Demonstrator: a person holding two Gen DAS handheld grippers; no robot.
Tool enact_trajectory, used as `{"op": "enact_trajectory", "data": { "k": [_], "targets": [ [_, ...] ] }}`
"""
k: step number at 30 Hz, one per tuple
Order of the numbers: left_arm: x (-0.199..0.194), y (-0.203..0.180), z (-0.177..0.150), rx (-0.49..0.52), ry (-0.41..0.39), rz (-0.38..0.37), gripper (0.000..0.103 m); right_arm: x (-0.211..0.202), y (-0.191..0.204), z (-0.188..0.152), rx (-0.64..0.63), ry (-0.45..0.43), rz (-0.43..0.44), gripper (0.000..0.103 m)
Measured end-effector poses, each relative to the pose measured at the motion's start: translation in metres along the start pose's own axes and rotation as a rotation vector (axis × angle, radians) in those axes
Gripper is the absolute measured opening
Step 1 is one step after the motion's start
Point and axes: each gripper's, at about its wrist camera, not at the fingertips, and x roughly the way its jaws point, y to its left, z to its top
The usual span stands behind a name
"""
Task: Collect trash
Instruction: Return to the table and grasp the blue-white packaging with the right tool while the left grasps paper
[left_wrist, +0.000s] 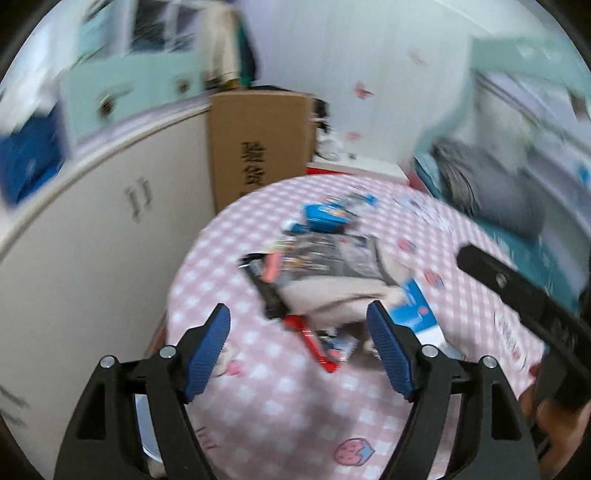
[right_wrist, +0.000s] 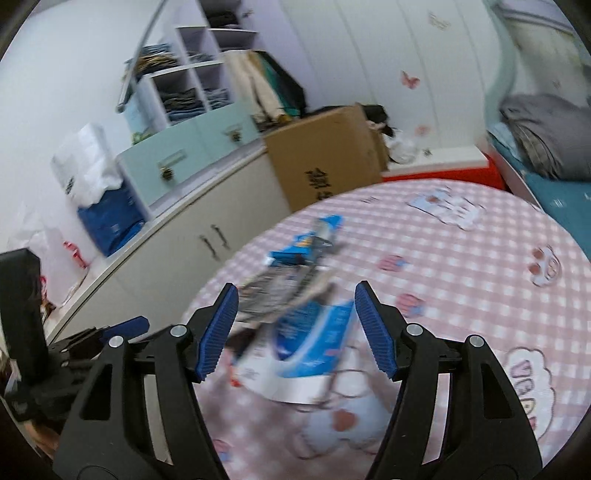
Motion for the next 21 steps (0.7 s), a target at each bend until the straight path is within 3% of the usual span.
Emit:
{"op": "enact_trajectory", "data": {
  "k": [6, 10, 11, 12, 15, 18, 21],
  "targets": [
    [0.026, -0.051, 0.003, 0.222, -0.024, 0.09, 0.075, 0.003, -0.025, -0.005, 0.033, 0.012, -0.005, 0.065],
    [0.043, -0.052, 0.013, 0.219, -0.014, 0.146, 0.074, 0.006, -0.031, -0.008, 0.046, 0.031, -0.004, 0.066],
    [0.045, -0.049, 0.015, 0.202, -0.002, 0.14, 0.062, 0.008, -0.031, -0.011, 0.047, 0.044, -0.003, 0.066],
    [0.048, -0.045, 0.017, 0.176, 0.017, 0.128, 0.042, 0.011, -0.031, -0.013, 0.049, 0.059, -0.001, 0.066],
    [0.045, -0.034, 0.017, 0.124, 0.009, 0.124, 0.02, 0.02, -0.03, -0.021, 0.065, 0.113, 0.01, 0.066],
    [0.031, -0.022, 0.017, 0.066, -0.034, 0.117, 0.005, 0.029, -0.024, -0.028, 0.061, 0.162, 0.015, 0.066],
    [0.018, -0.009, 0.015, 0.013, -0.067, 0.085, 0.004, 0.038, -0.017, -0.034, 0.063, 0.208, 0.033, 0.066]
  ]
}}
